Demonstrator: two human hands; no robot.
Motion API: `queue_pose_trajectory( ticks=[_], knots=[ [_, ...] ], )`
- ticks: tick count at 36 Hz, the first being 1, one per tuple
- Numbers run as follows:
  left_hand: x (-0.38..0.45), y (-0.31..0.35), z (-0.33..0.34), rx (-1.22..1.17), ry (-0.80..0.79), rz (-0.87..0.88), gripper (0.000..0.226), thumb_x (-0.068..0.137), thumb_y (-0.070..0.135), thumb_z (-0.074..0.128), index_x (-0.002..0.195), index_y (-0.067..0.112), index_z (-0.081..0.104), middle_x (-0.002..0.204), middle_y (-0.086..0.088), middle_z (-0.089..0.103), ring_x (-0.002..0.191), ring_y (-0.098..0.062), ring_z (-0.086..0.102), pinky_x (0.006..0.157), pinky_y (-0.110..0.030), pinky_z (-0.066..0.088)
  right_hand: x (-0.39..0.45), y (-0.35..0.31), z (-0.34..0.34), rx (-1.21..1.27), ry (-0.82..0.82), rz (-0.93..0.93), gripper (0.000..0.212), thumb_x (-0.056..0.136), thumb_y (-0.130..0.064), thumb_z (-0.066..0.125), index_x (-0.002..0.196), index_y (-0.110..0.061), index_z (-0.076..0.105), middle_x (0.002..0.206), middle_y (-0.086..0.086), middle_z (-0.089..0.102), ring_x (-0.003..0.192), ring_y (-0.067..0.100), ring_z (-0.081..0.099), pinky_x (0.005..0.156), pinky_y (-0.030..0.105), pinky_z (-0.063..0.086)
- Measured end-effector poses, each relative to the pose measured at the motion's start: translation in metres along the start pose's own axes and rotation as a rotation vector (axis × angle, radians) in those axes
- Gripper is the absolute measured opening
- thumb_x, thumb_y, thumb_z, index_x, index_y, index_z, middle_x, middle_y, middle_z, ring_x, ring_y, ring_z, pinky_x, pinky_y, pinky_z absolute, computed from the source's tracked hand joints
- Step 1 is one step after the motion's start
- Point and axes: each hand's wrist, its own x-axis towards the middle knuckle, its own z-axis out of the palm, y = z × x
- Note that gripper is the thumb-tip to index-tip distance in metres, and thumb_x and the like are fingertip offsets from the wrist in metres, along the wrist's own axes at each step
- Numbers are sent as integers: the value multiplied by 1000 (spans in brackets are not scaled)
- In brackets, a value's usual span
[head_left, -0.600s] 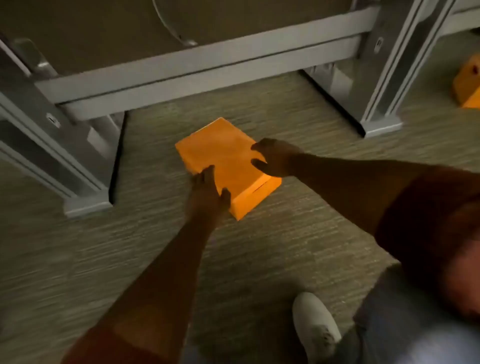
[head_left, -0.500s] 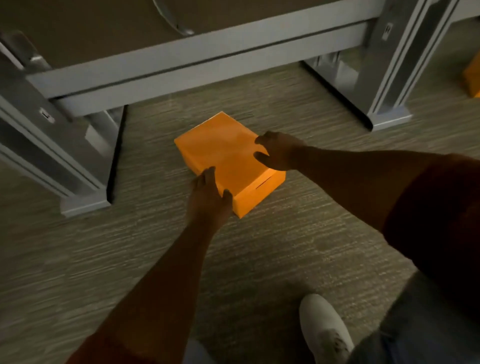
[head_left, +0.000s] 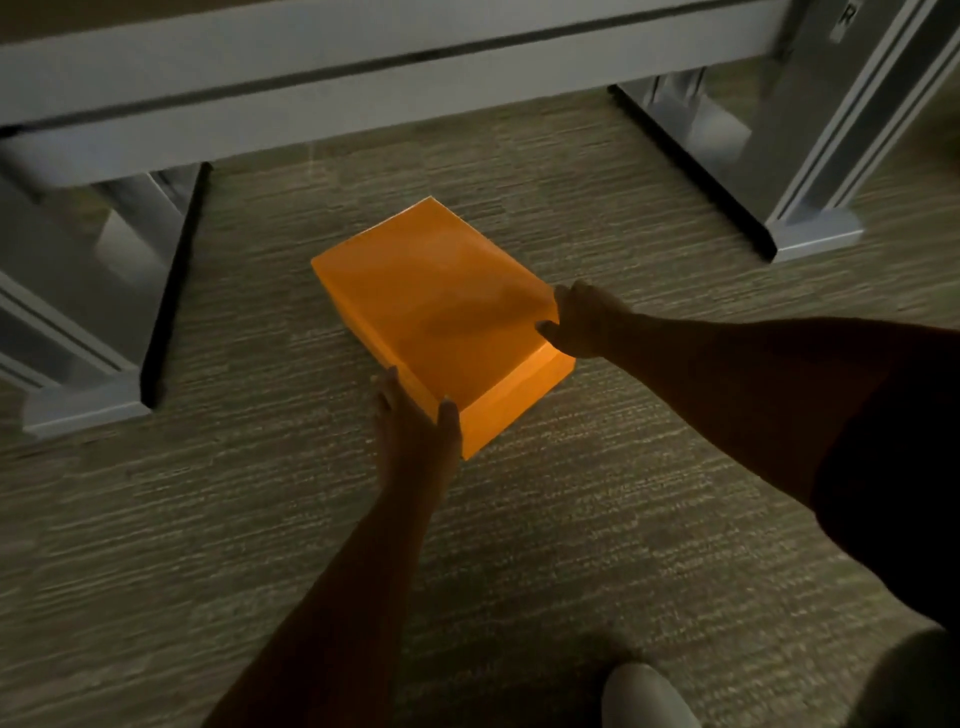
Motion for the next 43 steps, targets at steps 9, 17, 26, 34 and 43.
queue_pose_trajectory(
  ticks=[9, 17, 26, 34, 43],
  knots=[
    [33, -7, 42, -427, -72, -441, 75, 93, 56, 49, 148, 8, 32, 139, -12, 51, 121, -29, 54, 94, -41, 44, 30, 6, 20, 364, -31, 205, 55, 99, -48, 46, 133, -4, 52, 126, 19, 59, 114, 34, 60, 84, 37, 44],
    [45, -12, 55, -521, -154, -577, 66, 85, 63, 58, 127, 12, 50, 117, -14, 60, 107, -34, 60, 95, -52, 52, 40, 11, 35, 672, -33, 297, 37, 99, -30, 55, 127, -5, 57, 91, 6, 60, 65, 9, 47, 53, 27, 38],
    [59, -22, 62, -570, -151, -571, 41, 82, 62, 63, 100, 27, 52, 79, 4, 51, 79, -27, 58, 88, -58, 56, 49, -4, 23, 1067, -194, 613, 45, 99, -20, 55, 142, -10, 45, 141, 17, 52, 124, 38, 55, 89, 50, 54],
    [65, -20, 50, -760, -315, -738, 66, 89, 57, 58, 144, 28, 39, 138, -10, 47, 120, -37, 53, 87, -50, 58, 42, 0, 28, 1156, -181, 498, 50, 99, -17, 57, 145, -7, 40, 145, 20, 50, 129, 40, 51, 106, 56, 47],
    [68, -42, 23, -836, -145, -721, 55, 94, 48, 55, 142, 25, 44, 141, -9, 47, 122, -36, 50, 91, -48, 56, 37, -37, 23, 1076, -219, 425, 46, 99, -22, 57, 139, -3, 47, 135, 22, 56, 121, 38, 59, 101, 52, 52]
  ],
)
